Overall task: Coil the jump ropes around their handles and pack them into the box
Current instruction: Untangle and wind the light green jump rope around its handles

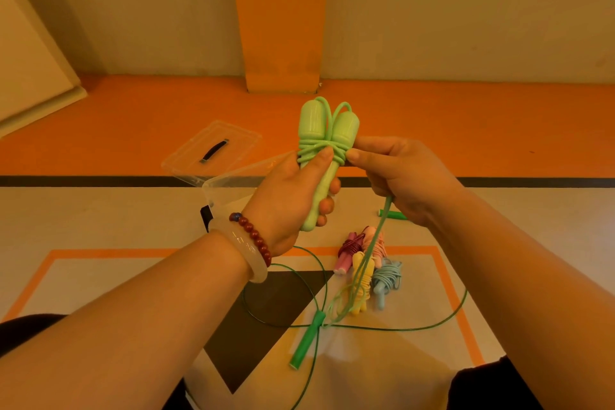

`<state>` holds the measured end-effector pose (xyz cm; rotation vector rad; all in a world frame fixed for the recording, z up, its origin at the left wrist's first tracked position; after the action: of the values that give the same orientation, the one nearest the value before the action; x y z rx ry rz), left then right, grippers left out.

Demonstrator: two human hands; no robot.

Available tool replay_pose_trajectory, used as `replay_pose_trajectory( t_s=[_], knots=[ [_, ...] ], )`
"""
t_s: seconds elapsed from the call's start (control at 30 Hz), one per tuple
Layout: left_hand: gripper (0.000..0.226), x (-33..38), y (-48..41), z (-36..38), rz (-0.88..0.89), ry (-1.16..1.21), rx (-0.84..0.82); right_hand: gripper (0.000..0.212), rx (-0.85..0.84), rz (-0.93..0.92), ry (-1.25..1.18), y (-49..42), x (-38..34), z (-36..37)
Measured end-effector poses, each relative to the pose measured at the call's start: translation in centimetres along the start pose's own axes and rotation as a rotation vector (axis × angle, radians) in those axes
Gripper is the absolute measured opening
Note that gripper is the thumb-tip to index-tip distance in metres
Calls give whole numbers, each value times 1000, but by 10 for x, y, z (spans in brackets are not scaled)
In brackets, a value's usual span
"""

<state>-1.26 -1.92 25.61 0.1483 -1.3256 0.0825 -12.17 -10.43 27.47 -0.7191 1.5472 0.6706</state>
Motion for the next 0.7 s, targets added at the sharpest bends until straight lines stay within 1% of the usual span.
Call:
replay_pose_trajectory(
  t_s=[0.07,0.13,0.27,0.33,0.4,0.43,0.5,0.63,0.7],
  knots=[
    [31,-1,-1,-1,-4,-23,32,22,3,-16,13,0,-1,0],
    [35,-1,-1,0,-12,-21,42,22,6,-17,26,1,-1,-2],
    [26,1,-2,1,-12,0,7,23,6,-25,18,2,-2,-4],
    [25,2,-1,2,-55,99,-46,23,6,-21,11,2,-2,-4],
    [34,4,0,3,-96,214,-84,23,6,-8,-11,1,-2,-5],
    [37,4,0,2,-93,232,-83,24,4,-2,-22,1,-1,-6],
    [38,3,0,3,-56,206,-52,26,2,5,-37,-1,0,-6],
    [29,0,1,2,59,81,13,26,11,-5,-59,-2,1,-8],
    [29,1,2,-1,79,33,38,28,3,-9,-60,-2,2,-7]
  ],
)
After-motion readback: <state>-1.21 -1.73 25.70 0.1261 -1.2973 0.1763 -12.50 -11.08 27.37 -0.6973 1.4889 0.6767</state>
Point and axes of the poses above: each hand's wrist, its own y-axis away from the middle knuckle, its own z-axis out of the palm, x = y × z, the point moved 4 cm from there along -y, towards the middle knuckle, and after that the axes turned 7 degrees about -x, right-handed, at the moved point
